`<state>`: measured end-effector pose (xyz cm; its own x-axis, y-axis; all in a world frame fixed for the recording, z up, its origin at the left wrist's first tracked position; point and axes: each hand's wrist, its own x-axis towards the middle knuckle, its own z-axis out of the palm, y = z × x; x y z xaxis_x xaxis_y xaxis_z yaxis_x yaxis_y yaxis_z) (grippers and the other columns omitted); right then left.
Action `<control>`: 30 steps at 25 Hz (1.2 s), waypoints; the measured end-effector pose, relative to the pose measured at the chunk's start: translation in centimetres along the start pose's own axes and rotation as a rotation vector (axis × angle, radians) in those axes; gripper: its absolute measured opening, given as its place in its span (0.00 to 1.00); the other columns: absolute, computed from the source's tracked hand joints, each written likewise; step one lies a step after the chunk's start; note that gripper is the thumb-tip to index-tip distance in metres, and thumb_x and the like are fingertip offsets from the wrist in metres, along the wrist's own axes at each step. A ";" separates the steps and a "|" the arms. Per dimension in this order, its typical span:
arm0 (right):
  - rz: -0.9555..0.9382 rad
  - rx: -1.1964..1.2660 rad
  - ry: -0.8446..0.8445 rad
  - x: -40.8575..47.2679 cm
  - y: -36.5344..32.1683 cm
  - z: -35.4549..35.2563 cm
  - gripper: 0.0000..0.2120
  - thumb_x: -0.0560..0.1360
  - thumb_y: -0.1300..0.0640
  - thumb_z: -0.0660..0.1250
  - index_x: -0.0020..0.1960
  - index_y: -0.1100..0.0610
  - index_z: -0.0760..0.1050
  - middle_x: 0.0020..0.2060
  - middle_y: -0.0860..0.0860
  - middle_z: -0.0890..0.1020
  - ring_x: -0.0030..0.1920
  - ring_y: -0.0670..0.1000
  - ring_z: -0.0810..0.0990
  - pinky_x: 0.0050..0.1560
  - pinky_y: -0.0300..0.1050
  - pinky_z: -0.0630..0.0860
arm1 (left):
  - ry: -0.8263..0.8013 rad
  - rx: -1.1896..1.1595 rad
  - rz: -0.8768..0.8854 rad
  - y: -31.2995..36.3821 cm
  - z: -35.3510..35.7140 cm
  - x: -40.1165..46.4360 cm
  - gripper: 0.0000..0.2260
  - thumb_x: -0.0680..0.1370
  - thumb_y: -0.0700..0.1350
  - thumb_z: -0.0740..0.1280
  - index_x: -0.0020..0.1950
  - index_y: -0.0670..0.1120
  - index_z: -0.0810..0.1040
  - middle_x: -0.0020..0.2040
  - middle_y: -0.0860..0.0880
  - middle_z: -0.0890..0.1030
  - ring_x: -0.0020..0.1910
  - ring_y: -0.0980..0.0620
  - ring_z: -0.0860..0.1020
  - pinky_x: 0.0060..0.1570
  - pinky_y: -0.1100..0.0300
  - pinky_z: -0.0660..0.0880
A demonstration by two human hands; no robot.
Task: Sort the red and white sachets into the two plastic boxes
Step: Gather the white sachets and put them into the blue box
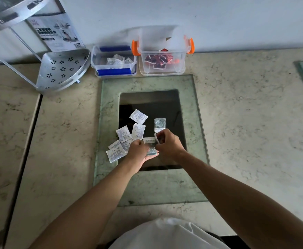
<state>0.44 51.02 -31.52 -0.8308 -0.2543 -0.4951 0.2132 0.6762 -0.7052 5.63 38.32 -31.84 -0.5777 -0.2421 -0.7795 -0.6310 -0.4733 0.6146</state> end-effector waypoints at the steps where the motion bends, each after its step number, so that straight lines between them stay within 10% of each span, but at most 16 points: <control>1: -0.034 0.010 -0.003 0.0 -0.5 0.4 0.17 0.68 0.62 0.73 0.55 0.55 0.77 0.39 0.46 0.78 0.35 0.41 0.74 0.31 0.28 0.68 | -0.012 -0.029 0.009 0.0 0.0 0.3 0.09 0.76 0.26 0.60 0.46 0.38 0.71 0.49 0.36 0.80 0.47 0.40 0.83 0.46 0.40 0.82; 7: -0.168 -0.041 -0.160 0.9 -2.6 0.4 0.11 0.72 0.53 0.72 0.54 0.53 0.82 0.38 0.43 0.82 0.36 0.41 0.79 0.40 0.37 0.77 | -0.140 -0.351 -0.091 2.4 -0.4 0.9 0.10 0.78 0.34 0.59 0.54 0.40 0.78 0.44 0.39 0.83 0.42 0.44 0.85 0.45 0.48 0.80; 13: 0.093 -0.161 0.306 5.7 -2.1 -1.3 0.14 0.75 0.51 0.70 0.57 0.57 0.77 0.54 0.54 0.81 0.49 0.52 0.79 0.47 0.42 0.73 | -0.091 -0.092 -0.060 3.7 -1.0 2.8 0.16 0.78 0.30 0.58 0.65 0.38 0.73 0.47 0.33 0.81 0.47 0.32 0.83 0.54 0.34 0.79; 18: 0.119 -0.358 0.223 6.9 -1.6 0.1 0.21 0.71 0.47 0.74 0.58 0.57 0.75 0.58 0.55 0.73 0.58 0.57 0.76 0.52 0.51 0.76 | -0.082 -0.081 -0.078 3.9 -1.3 4.0 0.17 0.78 0.31 0.58 0.65 0.38 0.72 0.48 0.35 0.81 0.44 0.36 0.83 0.47 0.40 0.82; 25: -0.107 0.168 -0.054 6.8 -5.1 0.2 0.14 0.68 0.50 0.80 0.48 0.55 0.82 0.39 0.49 0.86 0.36 0.47 0.83 0.38 0.43 0.80 | 0.082 0.088 0.095 5.1 -3.1 4.8 0.16 0.78 0.49 0.70 0.61 0.42 0.74 0.46 0.37 0.82 0.36 0.43 0.81 0.32 0.54 0.80; 30: -0.268 -0.086 -0.284 8.1 -7.4 2.5 0.07 0.73 0.58 0.73 0.51 0.57 0.84 0.41 0.54 0.85 0.37 0.47 0.79 0.47 0.54 0.79 | -0.034 -0.137 0.093 5.8 -5.7 4.7 0.17 0.78 0.41 0.71 0.61 0.31 0.76 0.50 0.29 0.81 0.42 0.37 0.83 0.39 0.47 0.82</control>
<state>-6.57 42.27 -31.57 -0.6733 -0.6028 -0.4281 -0.0460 0.6120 -0.7895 2.19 29.58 -32.65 -0.6490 -0.2627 -0.7140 -0.4988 -0.5617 0.6601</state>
